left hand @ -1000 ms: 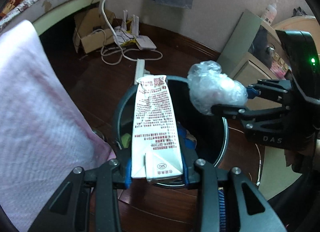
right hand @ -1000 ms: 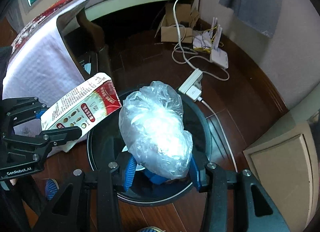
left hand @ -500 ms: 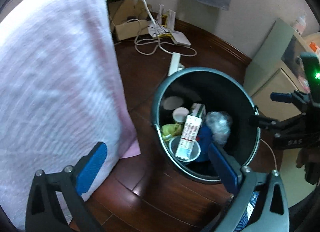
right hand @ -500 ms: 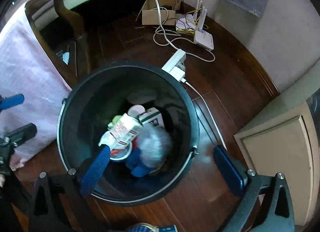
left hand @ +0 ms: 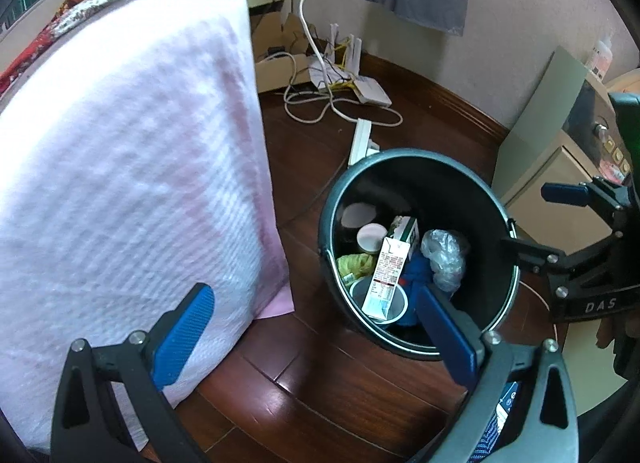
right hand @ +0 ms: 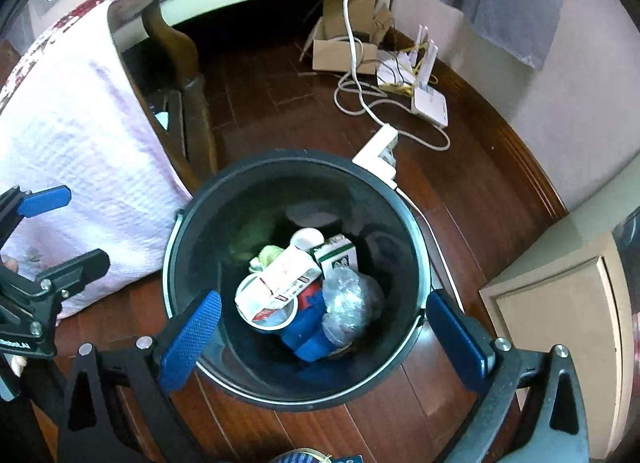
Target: Collect trash
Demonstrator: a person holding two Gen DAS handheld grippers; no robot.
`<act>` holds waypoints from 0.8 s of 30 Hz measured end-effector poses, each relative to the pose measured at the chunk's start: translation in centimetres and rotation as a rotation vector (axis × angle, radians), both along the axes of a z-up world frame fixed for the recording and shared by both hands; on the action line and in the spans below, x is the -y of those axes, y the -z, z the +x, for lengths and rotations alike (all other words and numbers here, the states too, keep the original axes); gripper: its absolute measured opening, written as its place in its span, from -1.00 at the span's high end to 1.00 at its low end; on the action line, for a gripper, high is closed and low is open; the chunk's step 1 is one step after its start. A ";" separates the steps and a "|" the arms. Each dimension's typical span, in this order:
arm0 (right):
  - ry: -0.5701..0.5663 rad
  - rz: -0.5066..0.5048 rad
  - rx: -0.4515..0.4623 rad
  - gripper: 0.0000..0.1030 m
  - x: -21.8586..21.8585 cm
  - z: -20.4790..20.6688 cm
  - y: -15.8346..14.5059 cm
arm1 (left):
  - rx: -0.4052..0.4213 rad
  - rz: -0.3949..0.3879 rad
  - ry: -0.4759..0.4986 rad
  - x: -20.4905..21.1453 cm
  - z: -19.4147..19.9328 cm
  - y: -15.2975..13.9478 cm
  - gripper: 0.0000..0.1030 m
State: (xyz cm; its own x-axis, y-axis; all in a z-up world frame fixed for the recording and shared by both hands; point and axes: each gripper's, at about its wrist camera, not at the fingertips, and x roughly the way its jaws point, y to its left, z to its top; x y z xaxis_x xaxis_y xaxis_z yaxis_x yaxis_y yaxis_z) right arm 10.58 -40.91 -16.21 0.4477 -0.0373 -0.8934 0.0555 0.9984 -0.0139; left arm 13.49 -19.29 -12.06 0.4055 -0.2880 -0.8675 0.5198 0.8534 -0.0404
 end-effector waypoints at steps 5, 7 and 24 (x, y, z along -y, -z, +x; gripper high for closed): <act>-0.020 -0.007 0.049 -1.00 -1.7 -0.8 -3.1 | 0.055 -0.005 0.013 -0.7 -1.3 -2.5 -0.98; -0.012 0.010 0.063 -1.00 -2.4 -1.2 -4.5 | 0.077 -0.006 0.006 -1.1 -1.8 -3.7 -0.98; 0.031 -0.062 0.182 -1.00 -9.4 -8.0 -15.4 | 0.277 -0.016 -0.103 -7.8 -7.3 -13.4 -0.98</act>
State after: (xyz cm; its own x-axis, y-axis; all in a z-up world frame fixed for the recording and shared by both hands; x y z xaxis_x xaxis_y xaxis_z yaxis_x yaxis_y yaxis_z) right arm 2.59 -31.51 -0.82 0.5995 -0.1061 -0.7933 0.0934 0.9937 -0.0623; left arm 6.20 -11.51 1.36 0.6543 -0.2463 -0.7150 0.4239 0.9024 0.0770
